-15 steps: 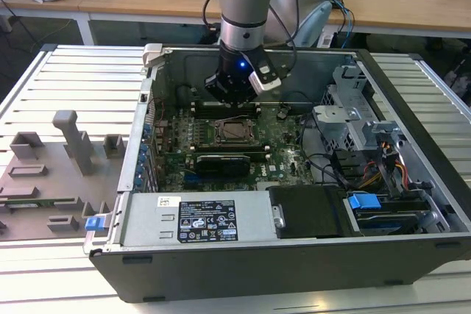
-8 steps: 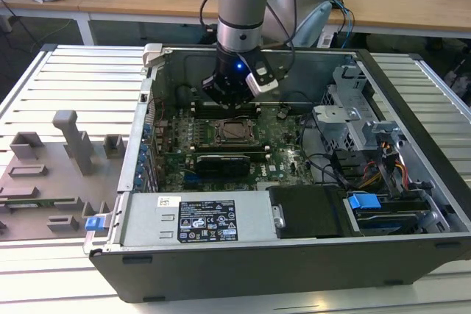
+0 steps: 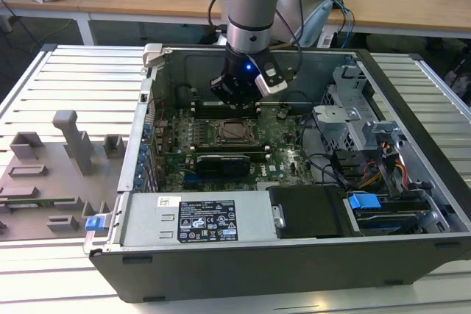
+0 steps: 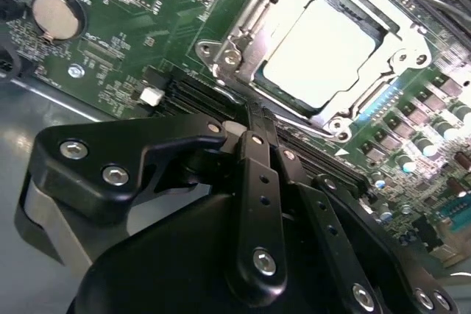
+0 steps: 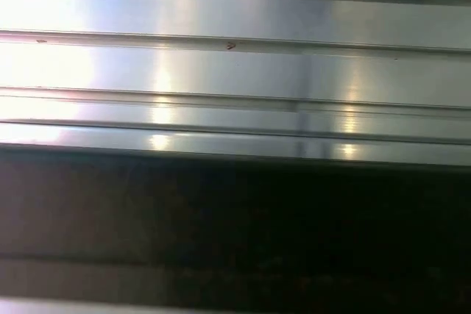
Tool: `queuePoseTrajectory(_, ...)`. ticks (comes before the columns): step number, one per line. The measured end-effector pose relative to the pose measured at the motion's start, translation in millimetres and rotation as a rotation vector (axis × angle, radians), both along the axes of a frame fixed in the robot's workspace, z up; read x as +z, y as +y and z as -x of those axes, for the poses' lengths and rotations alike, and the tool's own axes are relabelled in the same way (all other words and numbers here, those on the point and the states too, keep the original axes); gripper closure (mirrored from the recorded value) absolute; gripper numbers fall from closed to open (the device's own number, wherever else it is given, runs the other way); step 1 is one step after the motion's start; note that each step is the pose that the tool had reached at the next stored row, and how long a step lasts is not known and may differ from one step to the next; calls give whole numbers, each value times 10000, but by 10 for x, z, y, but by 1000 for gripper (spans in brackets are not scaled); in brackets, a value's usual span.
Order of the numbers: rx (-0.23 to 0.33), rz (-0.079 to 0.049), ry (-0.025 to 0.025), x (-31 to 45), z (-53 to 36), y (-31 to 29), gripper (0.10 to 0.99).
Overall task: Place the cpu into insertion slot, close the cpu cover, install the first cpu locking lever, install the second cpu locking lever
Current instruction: 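Install the first cpu locking lever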
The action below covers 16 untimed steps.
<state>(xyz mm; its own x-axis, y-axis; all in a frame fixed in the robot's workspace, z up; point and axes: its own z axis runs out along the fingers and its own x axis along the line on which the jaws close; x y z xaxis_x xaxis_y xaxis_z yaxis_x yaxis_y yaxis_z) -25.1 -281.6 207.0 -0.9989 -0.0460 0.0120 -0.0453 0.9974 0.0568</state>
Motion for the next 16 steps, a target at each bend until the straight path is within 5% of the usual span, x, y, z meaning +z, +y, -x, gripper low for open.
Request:
queuePoseTrajectory(12, 2, -130, 2, -44, -33, -64, 980)
queuePoseTrajectory(16, 1, -116, 59, -81, -48, -70, 980)
